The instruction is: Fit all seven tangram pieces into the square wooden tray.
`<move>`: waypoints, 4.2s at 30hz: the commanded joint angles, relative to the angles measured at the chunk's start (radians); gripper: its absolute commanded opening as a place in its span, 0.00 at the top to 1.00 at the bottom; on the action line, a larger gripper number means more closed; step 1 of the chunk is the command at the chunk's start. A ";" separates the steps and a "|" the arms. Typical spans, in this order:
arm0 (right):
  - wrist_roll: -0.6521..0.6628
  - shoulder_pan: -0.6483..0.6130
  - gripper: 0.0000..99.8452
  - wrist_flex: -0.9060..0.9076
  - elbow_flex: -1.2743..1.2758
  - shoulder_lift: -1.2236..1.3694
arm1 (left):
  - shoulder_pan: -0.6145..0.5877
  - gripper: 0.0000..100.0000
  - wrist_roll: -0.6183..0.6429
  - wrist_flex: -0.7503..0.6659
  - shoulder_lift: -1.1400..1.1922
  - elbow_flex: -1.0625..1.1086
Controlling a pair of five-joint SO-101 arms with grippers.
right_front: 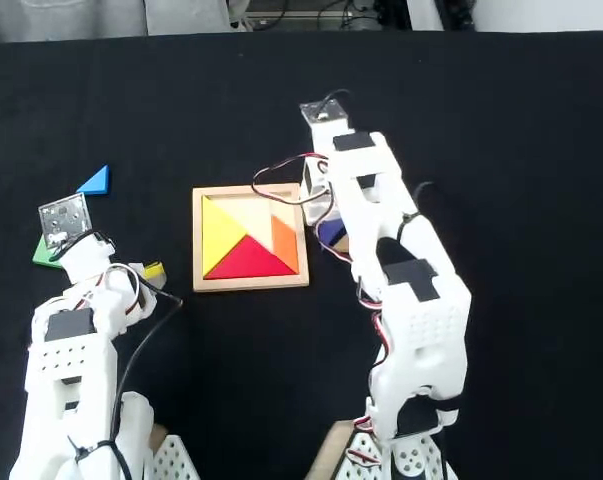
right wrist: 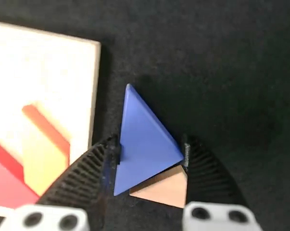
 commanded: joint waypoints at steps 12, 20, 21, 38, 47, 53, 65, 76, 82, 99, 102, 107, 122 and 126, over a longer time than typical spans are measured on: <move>0.407 -0.075 0.87 -0.014 -0.108 -0.159 | 0.007 0.73 0.005 -0.020 -0.017 -0.008; 0.535 -0.130 0.86 -0.014 -0.197 -0.097 | 0.007 0.73 0.005 -0.020 -0.017 -0.008; 0.562 -0.132 0.86 -0.014 -0.209 -0.085 | 0.007 0.73 0.005 -0.020 -0.017 -0.008; 0.562 -0.196 0.86 -0.021 -0.294 0.065 | 0.005 0.73 0.005 -0.020 -0.017 -0.008; 0.519 -0.198 0.86 -0.018 -0.294 0.067 | 0.005 0.73 0.005 -0.020 -0.017 -0.008; 0.519 -0.196 0.86 -0.014 -0.289 0.067 | 0.005 0.73 0.005 -0.020 -0.017 -0.008; 0.470 -0.199 0.79 -0.014 -0.285 0.067 | 0.005 0.73 0.005 -0.020 -0.017 -0.008; 0.465 -0.201 0.75 0.031 -0.289 0.067 | 0.005 0.73 0.005 -0.020 -0.017 -0.008; 0.465 -0.199 0.74 0.021 -0.292 0.065 | 0.005 0.73 0.005 -0.020 -0.017 -0.008; 0.465 -0.091 0.98 0.311 -0.541 0.067 | 0.005 0.73 0.005 -0.020 -0.017 -0.008; 0.465 -0.092 0.99 0.295 -0.467 0.068 | 0.005 0.73 0.005 -0.020 -0.017 -0.008; 0.463 -0.092 0.99 0.161 -0.320 0.067 | 0.005 0.73 0.005 -0.020 -0.017 -0.008; 0.470 -0.114 0.99 0.091 -0.266 0.070 | 0.005 0.73 0.005 -0.020 -0.017 -0.008; 0.471 -0.115 0.99 0.087 -0.280 0.120 | 0.005 0.73 0.005 -0.020 -0.017 -0.008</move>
